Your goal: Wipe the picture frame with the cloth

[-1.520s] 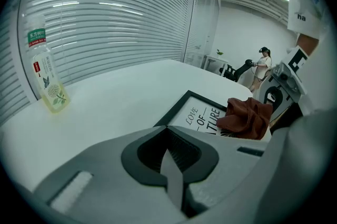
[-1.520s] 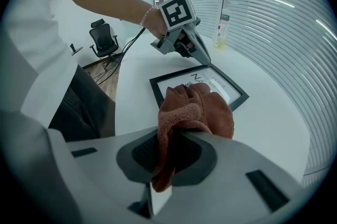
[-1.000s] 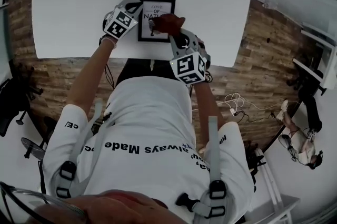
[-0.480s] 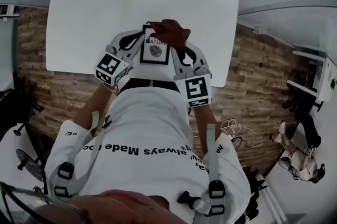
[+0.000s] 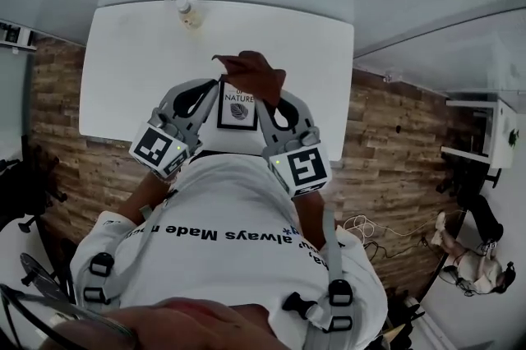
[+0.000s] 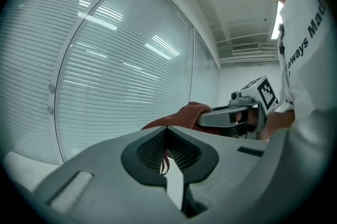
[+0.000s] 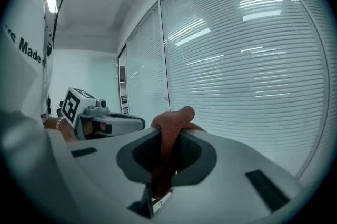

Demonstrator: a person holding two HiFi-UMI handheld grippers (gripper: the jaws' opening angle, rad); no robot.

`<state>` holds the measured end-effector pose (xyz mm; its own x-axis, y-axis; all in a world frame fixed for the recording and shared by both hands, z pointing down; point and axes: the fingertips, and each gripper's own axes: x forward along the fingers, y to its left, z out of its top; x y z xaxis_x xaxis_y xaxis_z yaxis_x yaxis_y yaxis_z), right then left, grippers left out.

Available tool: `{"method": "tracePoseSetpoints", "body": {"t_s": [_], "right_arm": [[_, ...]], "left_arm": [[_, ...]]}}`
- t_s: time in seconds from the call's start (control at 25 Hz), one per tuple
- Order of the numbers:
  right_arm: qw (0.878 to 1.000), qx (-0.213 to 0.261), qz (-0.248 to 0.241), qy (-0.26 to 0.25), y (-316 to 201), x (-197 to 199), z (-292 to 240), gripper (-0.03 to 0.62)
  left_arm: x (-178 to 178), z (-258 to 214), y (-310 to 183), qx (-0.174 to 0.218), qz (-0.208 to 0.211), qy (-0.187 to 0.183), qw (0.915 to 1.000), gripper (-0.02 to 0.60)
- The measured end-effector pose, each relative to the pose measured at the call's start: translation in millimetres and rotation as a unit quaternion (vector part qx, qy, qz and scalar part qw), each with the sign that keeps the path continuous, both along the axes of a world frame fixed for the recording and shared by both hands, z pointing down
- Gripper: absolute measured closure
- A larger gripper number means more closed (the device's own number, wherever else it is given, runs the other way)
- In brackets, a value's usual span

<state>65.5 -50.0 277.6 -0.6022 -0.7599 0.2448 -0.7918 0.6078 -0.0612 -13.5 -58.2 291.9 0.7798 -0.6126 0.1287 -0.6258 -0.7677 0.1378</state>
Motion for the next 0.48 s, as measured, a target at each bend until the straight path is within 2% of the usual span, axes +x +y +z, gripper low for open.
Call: {"method": "tracePoseSetpoints", "body": {"t_s": [0.24, 0.48], "right_arm": [[0.999, 0.033, 0.0, -0.012, -2.7, -4.1, -33.6, 0.579], [0.999, 0.04, 0.0, -0.022, -12.7, -4.7, -40.0, 0.579]], "left_arm": [[6.6, -24.5, 6.9, 0.02, 0.01, 0.014, 0.9997, 0.58], [18.6, -37.1, -2.4, 0.036, 0.016, 0.024, 0.9989, 0.58]]}}
